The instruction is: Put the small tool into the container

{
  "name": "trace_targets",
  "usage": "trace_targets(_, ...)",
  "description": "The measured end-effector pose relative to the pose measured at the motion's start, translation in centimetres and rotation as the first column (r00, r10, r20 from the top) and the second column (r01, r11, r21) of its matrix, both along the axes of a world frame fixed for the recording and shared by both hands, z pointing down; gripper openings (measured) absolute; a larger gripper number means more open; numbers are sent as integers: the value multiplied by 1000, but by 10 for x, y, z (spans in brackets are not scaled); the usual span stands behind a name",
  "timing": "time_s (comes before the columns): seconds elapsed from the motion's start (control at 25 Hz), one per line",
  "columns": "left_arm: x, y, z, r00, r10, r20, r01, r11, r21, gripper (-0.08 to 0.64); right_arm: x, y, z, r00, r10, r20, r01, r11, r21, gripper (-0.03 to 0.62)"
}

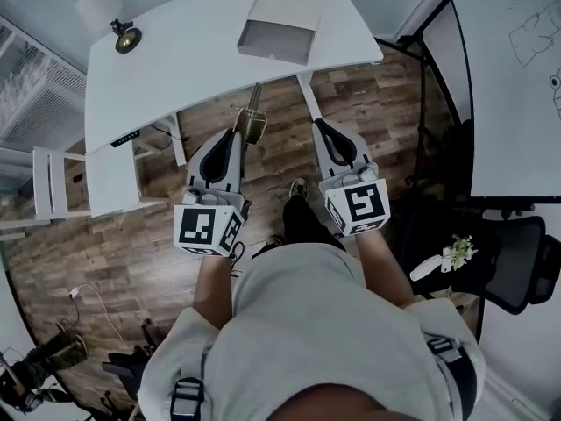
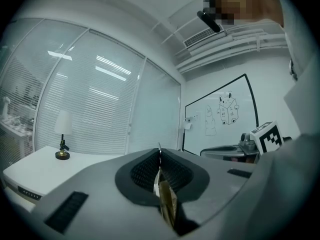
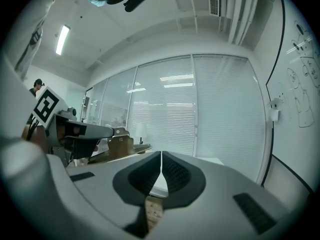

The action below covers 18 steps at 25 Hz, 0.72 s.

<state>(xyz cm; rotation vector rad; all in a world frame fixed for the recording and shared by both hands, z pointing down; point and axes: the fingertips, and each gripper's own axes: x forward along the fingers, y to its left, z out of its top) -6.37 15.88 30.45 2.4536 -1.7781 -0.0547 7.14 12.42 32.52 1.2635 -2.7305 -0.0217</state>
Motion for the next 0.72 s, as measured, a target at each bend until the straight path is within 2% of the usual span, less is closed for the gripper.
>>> trace_targets(0.24,0,-66,-2,1000,-1,11,1,1000,-14,31,-8,-71,-2,999,-52,-11,52,999,-8,28)
trace_targets(0.56,8,-133,15,998,6,63,-1,997,-79,31,-4,-140,17,987,-159,-27,157,985,-66,28)
trace_targets(0.72,11,-157,28,997,10,73,-2,993,-116,31,-9,-159,28,973,-204,-104,201,979,-35,28)
